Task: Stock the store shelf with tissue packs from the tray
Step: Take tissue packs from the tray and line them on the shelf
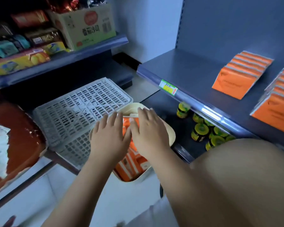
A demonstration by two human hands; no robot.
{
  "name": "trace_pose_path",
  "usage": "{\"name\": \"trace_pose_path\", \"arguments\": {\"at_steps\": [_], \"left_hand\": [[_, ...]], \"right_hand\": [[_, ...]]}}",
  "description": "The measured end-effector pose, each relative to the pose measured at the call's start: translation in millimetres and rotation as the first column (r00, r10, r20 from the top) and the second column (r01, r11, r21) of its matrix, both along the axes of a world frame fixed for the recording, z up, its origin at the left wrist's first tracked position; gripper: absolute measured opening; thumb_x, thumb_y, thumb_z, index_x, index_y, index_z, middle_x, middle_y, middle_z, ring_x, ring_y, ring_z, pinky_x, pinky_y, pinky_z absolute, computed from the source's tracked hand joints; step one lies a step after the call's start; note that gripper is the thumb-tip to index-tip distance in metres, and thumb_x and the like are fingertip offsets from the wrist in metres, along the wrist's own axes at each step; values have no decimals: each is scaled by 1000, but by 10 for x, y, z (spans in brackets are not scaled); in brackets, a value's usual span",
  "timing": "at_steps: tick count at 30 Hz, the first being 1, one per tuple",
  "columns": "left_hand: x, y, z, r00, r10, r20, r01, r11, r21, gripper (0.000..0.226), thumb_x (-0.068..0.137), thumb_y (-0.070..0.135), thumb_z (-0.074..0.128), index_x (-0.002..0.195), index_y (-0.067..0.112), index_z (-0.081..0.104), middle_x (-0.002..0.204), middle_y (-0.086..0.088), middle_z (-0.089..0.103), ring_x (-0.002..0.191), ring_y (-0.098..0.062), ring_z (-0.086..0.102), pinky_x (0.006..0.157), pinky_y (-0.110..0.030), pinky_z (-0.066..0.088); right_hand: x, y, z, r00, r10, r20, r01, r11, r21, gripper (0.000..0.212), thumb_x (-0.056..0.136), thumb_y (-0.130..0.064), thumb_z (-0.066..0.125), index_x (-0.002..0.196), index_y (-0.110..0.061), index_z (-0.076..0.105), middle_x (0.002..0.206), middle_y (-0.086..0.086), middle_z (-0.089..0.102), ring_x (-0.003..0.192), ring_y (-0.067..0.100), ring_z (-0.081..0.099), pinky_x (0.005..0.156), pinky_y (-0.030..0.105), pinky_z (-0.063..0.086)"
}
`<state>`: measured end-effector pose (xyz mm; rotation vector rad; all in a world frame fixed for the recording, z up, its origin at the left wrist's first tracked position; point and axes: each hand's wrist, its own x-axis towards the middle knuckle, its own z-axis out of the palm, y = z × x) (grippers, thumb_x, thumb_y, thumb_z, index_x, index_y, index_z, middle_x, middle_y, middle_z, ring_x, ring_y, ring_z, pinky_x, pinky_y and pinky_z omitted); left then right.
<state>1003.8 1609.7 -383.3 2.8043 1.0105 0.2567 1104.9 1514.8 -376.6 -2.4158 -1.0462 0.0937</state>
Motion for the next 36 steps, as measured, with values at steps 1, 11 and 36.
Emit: {"name": "trace_pose_path", "arguments": {"at_steps": [1,11,36], "left_hand": [[-47,30,-109,1000,17,-20,-18,1000,-25,78,98,66,13,155,19,38,161,-2,42,151,-29,32,121,-53,29],[-10,99,-946,984,32,-175,-64,981,-182,81,91,68,12,142,18,50,147,-2,55,139,-28,44,113,-48,36],[433,996,-1557,858,501,-118,-481,699,-529,84,93,51,67,158,16,26,157,-16,32,144,-35,35,114,-47,34]], "right_hand": [[-34,40,-108,1000,0,-29,-2,999,-46,64,104,-53,24,151,-14,44,154,9,50,151,30,33,120,45,30],[128,150,-772,959,-171,-224,98,948,-304,56,106,-51,33,142,-13,50,144,9,56,137,29,45,110,46,40],[963,1212,-1641,950,-46,-307,-23,976,-218,77,87,-9,63,156,-32,39,163,4,35,149,32,30,121,46,32]]}}
